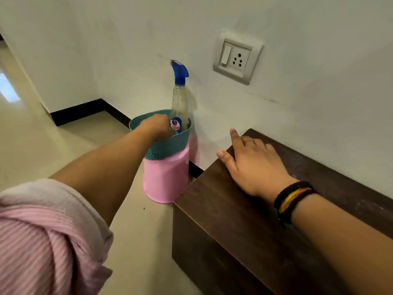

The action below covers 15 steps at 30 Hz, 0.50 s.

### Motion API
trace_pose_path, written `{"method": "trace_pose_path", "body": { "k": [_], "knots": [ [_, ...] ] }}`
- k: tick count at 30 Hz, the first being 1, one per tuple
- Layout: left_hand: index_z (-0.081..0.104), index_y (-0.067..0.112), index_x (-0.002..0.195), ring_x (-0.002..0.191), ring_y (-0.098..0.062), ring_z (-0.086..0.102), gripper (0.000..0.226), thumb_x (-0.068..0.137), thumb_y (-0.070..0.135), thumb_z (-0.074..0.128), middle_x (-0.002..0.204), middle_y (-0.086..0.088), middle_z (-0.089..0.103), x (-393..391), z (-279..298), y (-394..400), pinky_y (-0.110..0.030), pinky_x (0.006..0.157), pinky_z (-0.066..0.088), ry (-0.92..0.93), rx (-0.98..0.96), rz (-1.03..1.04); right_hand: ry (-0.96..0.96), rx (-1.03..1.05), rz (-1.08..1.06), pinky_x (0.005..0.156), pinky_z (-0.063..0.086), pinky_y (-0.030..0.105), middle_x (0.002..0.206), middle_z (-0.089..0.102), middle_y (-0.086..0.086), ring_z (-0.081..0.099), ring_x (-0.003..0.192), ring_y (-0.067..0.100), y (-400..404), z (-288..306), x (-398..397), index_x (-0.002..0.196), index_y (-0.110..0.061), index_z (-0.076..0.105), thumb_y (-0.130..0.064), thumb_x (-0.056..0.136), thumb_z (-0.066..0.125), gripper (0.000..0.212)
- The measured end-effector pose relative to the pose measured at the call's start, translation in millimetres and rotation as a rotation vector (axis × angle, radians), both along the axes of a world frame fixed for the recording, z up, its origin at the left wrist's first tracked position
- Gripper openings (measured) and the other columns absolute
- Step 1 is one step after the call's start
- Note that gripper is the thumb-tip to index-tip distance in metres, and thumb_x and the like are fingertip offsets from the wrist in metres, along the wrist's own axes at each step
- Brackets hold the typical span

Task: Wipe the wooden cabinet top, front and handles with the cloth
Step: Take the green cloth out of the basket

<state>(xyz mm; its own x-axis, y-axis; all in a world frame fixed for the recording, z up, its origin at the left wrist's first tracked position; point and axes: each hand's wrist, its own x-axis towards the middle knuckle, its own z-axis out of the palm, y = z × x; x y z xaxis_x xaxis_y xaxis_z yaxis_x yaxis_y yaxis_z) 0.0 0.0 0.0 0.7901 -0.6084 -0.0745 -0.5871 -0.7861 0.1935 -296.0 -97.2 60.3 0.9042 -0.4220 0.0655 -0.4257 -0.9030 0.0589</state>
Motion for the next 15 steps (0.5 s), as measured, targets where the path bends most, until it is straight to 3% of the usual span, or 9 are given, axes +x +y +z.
{"method": "trace_pose_path", "body": {
  "k": [3, 5, 11, 15],
  "knots": [
    [0.052, 0.012, 0.077, 0.066, -0.020, 0.054, 0.031, 0.092, 0.033, 0.067, 0.073, -0.004, 0.055, 6.5, -7.6, 4.6, -0.034, 0.064, 0.048, 0.026, 0.044, 0.042, 0.002, -0.001, 0.021, 0.110, 0.033, 0.048, 0.155, 0.039, 0.013, 0.036, 0.141, 0.032, 0.1, -7.7, 4.0, 0.159, -0.018, 0.005, -0.067, 0.097, 0.008, 0.080],
    [0.053, 0.011, 0.075, 0.065, -0.019, 0.054, 0.028, 0.095, 0.029, 0.063, 0.074, -0.007, 0.056, 5.6, -13.1, 7.3, -0.031, 0.057, 0.044, 0.067, 0.093, 0.065, 0.011, 0.011, 0.030, 0.110, 0.033, 0.048, 0.155, 0.039, 0.013, 0.036, 0.141, 0.031, 2.4, -9.5, 5.1, 0.159, -0.018, 0.005, -0.067, 0.097, 0.008, 0.079],
    [0.062, 0.008, 0.105, 0.089, -0.026, 0.058, 0.020, 0.098, 0.023, 0.050, 0.096, -0.011, 0.062, 6.9, 11.7, 2.0, -0.036, 0.074, 0.044, 0.113, -0.050, 0.028, 0.012, -0.002, 0.024, 0.110, 0.035, 0.048, 0.155, 0.039, 0.013, 0.038, 0.139, 0.032, -0.5, -1.1, 4.9, 0.159, -0.018, 0.005, -0.067, 0.098, 0.008, 0.079],
    [0.059, 0.010, 0.115, 0.093, -0.028, 0.056, 0.025, 0.104, 0.026, 0.043, 0.105, -0.011, 0.060, -1.0, 37.4, -2.5, -0.037, 0.077, 0.042, -0.001, -0.056, -0.081, 0.002, -0.003, 0.018, 0.110, 0.035, 0.049, 0.154, 0.040, 0.012, 0.039, 0.138, 0.032, 3.2, 6.4, 4.3, 0.159, -0.017, 0.006, -0.067, 0.097, 0.008, 0.080]
  ]
}}
